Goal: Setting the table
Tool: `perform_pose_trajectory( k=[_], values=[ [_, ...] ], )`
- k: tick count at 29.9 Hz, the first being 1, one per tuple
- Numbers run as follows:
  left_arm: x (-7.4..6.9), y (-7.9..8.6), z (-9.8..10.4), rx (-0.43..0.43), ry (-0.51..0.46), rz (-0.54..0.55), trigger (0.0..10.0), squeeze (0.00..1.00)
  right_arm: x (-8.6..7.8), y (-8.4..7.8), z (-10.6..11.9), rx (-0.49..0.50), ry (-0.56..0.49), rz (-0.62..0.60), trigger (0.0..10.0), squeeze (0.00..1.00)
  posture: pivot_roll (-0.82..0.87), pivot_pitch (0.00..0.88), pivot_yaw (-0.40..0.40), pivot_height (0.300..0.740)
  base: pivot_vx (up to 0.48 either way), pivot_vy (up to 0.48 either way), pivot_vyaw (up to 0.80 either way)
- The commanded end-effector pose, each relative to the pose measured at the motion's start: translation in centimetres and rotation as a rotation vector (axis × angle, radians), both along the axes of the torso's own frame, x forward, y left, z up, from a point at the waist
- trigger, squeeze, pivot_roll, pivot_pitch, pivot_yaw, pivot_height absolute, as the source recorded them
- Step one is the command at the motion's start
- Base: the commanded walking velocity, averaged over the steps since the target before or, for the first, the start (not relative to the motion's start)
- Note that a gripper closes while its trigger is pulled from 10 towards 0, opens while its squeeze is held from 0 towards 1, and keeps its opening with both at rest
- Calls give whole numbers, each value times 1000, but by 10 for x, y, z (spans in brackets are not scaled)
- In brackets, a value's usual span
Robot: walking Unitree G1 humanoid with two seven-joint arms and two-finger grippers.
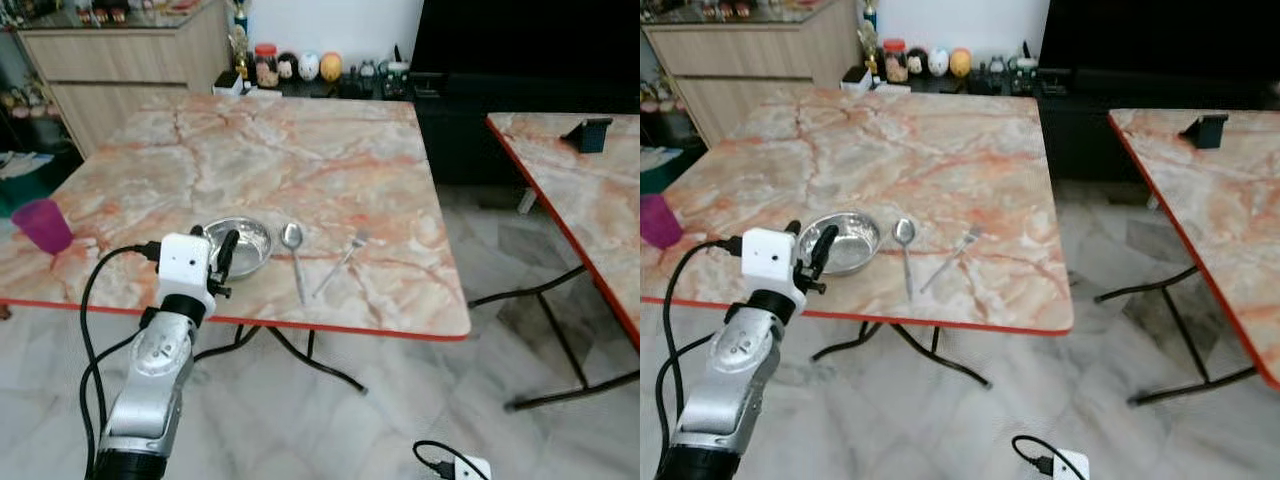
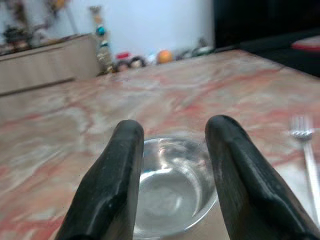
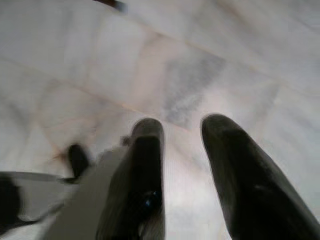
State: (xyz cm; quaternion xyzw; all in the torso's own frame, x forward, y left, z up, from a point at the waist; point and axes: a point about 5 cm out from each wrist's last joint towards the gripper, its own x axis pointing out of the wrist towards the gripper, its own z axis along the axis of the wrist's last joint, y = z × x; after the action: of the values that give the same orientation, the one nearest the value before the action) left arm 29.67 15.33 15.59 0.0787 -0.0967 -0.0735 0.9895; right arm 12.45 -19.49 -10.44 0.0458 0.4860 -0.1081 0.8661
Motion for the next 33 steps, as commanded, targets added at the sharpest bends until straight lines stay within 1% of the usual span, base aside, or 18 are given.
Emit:
perform_pose_trajectory(
  k=[1,6,21,25,33],
  values=[
    [1,7,4,21,-11,16,10000,0,5,4,1,9,-16,3,10000,0,61,0,-18,740,0,375,0],
    [1,6,4,19,-12,10,10000,0,5,4,1,12,-21,2,10000,0,61,0,-17,740,0,365,0],
    [1,-1,4,-9,-9,-29,10000,0,4,4,1,12,-21,7,10000,0,61,0,-18,740,0,0,0],
    [0,-6,2,-33,9,-62,10000,0,3,4,1,12,-20,9,10000,0,61,0,-17,740,0,0,0],
    [-1,-9,0,-29,18,-81,10000,0,2,5,0,15,-18,12,10000,0,57,0,-13,740,0,0,0]
  ],
)
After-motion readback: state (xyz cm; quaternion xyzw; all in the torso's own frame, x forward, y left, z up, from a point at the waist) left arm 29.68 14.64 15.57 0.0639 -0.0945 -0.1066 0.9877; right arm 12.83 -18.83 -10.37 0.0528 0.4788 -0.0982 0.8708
